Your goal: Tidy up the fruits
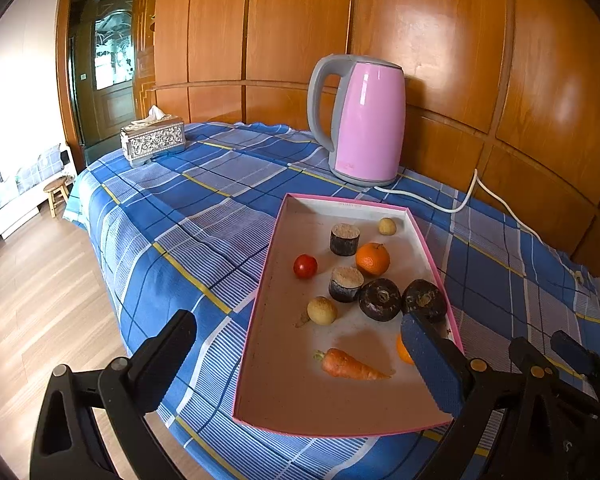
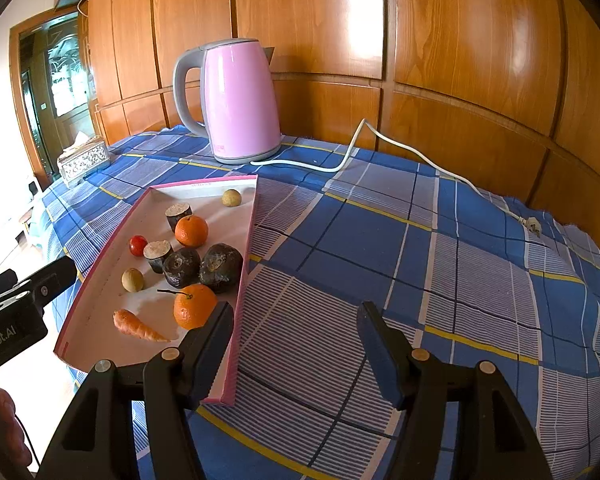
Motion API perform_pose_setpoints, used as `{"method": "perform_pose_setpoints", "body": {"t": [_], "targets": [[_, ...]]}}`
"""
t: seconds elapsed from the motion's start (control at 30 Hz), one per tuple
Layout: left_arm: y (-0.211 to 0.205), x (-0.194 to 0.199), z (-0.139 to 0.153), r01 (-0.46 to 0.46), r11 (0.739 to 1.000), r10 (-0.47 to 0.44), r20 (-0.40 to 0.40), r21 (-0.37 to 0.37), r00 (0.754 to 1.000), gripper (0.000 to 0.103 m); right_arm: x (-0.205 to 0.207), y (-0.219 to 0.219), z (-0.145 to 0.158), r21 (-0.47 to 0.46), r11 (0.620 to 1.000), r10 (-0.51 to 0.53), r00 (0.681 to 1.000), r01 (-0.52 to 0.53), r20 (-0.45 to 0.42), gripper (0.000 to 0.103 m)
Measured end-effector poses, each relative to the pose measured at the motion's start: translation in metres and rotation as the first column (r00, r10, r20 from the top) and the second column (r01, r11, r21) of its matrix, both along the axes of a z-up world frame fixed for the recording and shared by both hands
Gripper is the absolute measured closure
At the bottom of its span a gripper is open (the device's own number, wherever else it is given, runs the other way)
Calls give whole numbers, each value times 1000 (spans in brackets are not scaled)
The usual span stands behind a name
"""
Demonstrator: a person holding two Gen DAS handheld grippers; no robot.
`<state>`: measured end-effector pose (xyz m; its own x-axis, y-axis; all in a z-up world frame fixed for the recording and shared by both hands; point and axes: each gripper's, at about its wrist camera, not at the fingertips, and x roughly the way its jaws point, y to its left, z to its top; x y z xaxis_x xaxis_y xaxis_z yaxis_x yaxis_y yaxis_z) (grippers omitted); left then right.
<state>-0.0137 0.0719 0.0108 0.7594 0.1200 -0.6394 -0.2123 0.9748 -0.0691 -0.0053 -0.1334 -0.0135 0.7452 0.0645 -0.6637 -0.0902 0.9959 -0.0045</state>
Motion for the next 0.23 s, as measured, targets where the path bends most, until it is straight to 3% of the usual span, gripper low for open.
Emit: {"method": "perform_pose_setpoints", "body": {"t": [0.23], "targets": [[-3,-1,0,25,1000,-25,6,-2,1000,0,0,0,1,4,1000,0,1000,0,-3,38]]}}
